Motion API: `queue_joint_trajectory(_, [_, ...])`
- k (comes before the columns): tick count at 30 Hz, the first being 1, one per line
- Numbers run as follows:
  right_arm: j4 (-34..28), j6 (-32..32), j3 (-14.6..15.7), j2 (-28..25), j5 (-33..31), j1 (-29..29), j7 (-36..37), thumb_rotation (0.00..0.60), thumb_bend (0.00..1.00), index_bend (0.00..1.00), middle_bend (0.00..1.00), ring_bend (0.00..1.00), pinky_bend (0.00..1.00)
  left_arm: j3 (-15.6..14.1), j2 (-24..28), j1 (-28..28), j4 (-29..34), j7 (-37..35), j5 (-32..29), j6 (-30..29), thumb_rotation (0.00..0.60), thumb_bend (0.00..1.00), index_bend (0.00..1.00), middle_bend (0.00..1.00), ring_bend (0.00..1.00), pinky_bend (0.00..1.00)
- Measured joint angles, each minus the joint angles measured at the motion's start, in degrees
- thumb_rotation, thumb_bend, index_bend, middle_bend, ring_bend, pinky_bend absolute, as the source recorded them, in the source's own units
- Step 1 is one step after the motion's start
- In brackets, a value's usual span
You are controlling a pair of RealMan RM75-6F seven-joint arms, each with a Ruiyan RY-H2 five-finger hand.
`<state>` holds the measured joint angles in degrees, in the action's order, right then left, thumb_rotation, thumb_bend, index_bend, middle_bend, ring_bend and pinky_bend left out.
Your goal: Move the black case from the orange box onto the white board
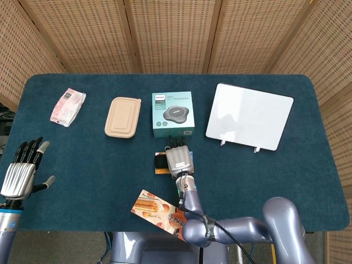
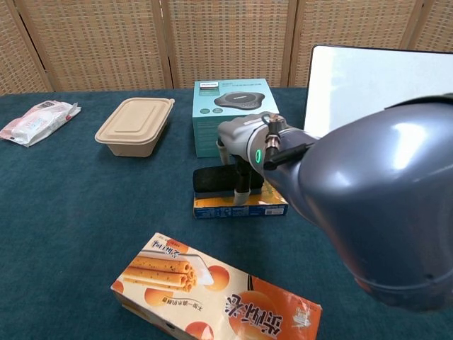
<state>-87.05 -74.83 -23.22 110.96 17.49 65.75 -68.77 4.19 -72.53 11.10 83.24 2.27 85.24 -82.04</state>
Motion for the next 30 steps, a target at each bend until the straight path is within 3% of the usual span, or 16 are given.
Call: queue_joint_trajectory(30, [4.07, 1.35, -1.35, 1.71, 0.67, 2.88, -0.03, 0.600, 0.18, 0.31, 0.00, 0.00, 0.00, -0.06, 0.00, 0.29, -0.23, -0.27, -0.26, 0.32, 0.600, 0.24, 0.00, 0.00, 0.00, 0.00])
